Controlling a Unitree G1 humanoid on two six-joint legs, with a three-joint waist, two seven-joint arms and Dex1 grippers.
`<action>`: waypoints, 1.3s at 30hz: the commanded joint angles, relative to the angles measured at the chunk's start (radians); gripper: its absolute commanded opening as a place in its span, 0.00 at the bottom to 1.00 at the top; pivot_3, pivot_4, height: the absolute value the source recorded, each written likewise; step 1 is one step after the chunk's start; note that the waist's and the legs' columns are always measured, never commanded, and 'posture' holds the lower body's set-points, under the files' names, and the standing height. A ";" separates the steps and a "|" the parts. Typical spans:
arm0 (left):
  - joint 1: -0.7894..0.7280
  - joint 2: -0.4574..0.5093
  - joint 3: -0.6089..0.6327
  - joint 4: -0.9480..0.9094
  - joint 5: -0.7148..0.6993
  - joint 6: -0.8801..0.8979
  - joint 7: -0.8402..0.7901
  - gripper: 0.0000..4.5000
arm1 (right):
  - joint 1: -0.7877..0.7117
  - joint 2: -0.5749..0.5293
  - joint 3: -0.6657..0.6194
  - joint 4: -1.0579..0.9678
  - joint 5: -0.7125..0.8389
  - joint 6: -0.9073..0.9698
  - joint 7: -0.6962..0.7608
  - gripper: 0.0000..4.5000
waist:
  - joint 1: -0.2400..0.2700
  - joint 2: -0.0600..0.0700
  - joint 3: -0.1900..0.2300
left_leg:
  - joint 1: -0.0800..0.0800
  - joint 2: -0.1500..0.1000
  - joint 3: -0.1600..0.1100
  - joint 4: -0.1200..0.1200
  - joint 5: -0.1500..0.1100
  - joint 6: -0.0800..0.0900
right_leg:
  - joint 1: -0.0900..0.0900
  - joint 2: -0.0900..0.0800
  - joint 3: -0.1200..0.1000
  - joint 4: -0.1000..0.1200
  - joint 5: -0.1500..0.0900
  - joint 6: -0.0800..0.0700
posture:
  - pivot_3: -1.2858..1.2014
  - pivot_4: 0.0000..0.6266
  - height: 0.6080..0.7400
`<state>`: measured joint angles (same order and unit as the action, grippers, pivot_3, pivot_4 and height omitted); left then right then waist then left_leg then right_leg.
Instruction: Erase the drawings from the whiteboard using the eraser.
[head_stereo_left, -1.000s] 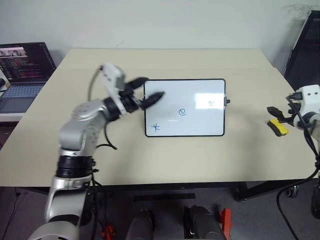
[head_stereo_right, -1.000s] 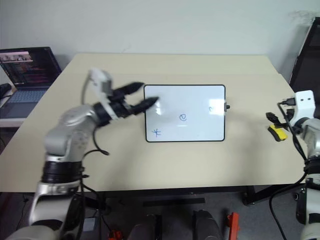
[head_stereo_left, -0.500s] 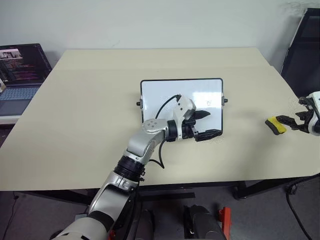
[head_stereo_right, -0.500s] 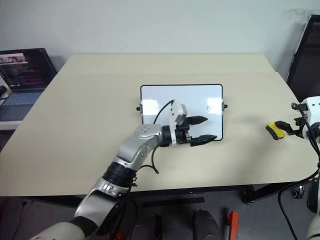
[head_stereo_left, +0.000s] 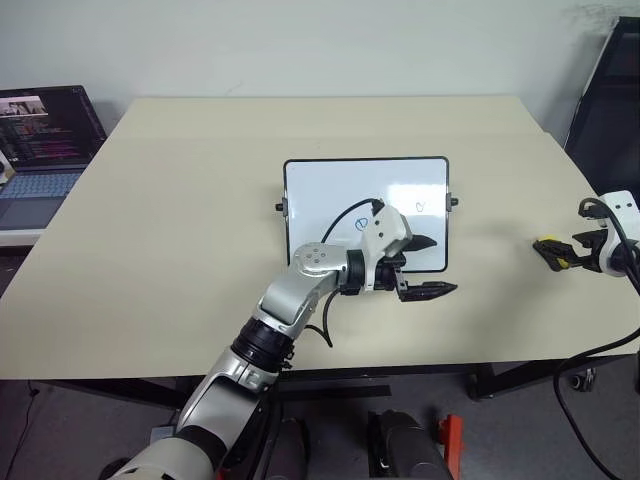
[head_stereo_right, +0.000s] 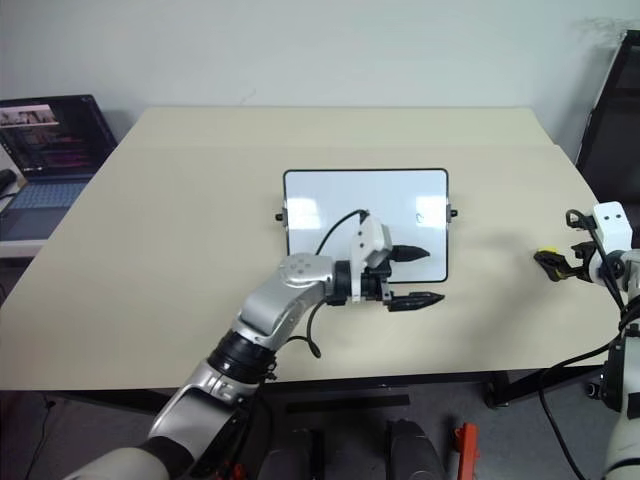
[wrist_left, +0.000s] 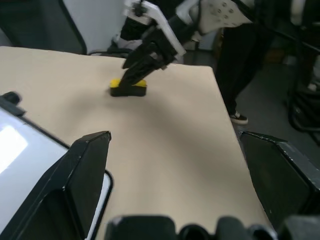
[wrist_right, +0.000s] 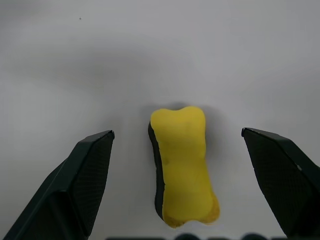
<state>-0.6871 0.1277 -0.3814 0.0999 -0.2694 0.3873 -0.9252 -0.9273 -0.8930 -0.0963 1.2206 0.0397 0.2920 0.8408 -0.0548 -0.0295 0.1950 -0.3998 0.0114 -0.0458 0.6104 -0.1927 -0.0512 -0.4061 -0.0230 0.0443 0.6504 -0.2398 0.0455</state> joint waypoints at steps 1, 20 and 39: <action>0.003 -0.001 -0.005 -0.054 0.009 -0.006 0.001 1.00 | -0.024 -0.004 -0.007 0.008 -0.010 -0.024 -0.011 1.00 | -0.001 0.000 0.000 | 0.000 0.000 0.000 0.000 0.000 0.000 | 0.000 0.000 0.000 0.000 0.000 0.000 | 0.52 0.24 1.00; 0.041 0.052 -0.006 -0.131 0.011 0.042 -0.011 1.00 | -0.013 0.004 -0.043 0.053 -0.004 -0.022 0.004 1.00 | -0.001 0.000 0.000 | 0.000 0.000 0.000 0.000 0.000 0.000 | 0.000 0.000 0.000 0.001 0.000 0.000 | 0.52 0.24 1.00; 0.074 0.075 -0.001 -0.176 0.008 0.075 -0.001 1.00 | 0.008 0.022 -0.046 0.063 -0.021 -0.025 -0.013 0.30 | -0.002 0.000 0.000 | 0.001 0.000 0.001 0.000 0.000 0.000 | 0.000 0.000 0.001 0.001 0.000 0.000 | 0.52 0.24 1.00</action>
<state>-0.6114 0.2036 -0.3866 -0.0308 -0.2517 0.4605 -0.9274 -0.9184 -0.8661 -0.1347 1.2914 0.0218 0.2801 0.8274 -0.0564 -0.0292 0.1948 -0.3990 0.0114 -0.0453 0.6108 -0.1926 -0.0512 -0.4054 -0.0231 0.0449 0.6512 -0.2396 0.0455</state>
